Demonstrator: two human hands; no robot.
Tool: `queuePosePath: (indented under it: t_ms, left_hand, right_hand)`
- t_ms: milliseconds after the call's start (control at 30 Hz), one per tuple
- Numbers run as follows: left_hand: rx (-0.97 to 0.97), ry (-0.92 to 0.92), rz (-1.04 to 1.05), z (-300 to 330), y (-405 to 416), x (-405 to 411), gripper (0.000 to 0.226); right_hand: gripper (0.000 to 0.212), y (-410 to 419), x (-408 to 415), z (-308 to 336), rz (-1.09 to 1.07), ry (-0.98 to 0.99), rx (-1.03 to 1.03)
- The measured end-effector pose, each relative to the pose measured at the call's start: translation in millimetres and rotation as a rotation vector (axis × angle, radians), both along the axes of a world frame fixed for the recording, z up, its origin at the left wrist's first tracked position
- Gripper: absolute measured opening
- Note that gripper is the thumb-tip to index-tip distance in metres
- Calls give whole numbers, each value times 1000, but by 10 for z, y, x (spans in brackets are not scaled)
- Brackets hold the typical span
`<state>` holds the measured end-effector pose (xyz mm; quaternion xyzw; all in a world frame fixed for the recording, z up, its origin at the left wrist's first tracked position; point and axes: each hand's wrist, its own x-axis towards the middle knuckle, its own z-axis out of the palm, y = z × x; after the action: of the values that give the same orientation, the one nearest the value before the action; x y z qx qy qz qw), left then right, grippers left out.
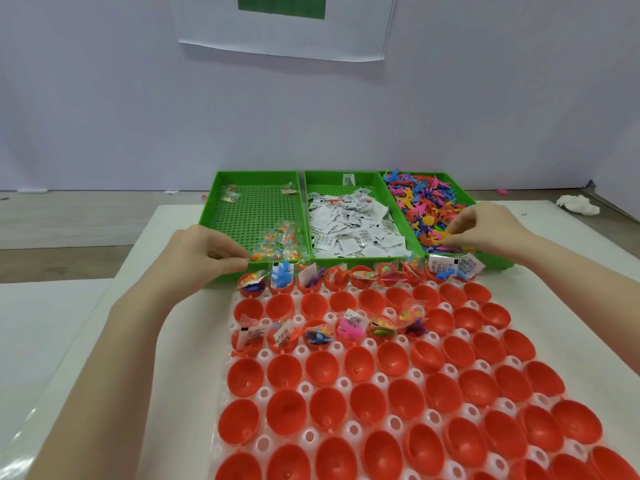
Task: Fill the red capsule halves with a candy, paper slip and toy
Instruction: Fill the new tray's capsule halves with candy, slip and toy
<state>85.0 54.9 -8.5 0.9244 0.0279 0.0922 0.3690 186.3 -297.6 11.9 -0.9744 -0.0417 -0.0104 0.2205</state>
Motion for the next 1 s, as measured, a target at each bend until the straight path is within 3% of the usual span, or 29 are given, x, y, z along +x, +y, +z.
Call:
queuePosePath:
  t_ms: [167, 300, 500, 733, 833, 900, 1000]
  left_hand:
    - [-60, -26, 56, -24, -13, 8, 27]
    - [-84, -124, 133, -19, -40, 13, 21]
    - [-40, -220, 219, -24, -80, 46, 13]
    - [-221, -276, 266, 52, -113, 73, 18]
    - [-262, -295, 241, 76, -122, 78, 18]
    - [-283, -288, 225, 75, -131, 74, 17]
    - [-307, -265, 207, 76, -131, 60, 17]
  right_hand:
    - [21, -24, 3, 19, -84, -127, 200]
    - [23, 26, 3, 17, -92, -129, 305]
    - [23, 63, -29, 46, -42, -107, 195]
    - [15, 122, -32, 85, -41, -68, 394]
    - [24, 263, -5, 110, -39, -29, 334]
    - [26, 353, -16, 134, -61, -44, 439]
    - [37, 442, -79, 207, -90, -61, 762]
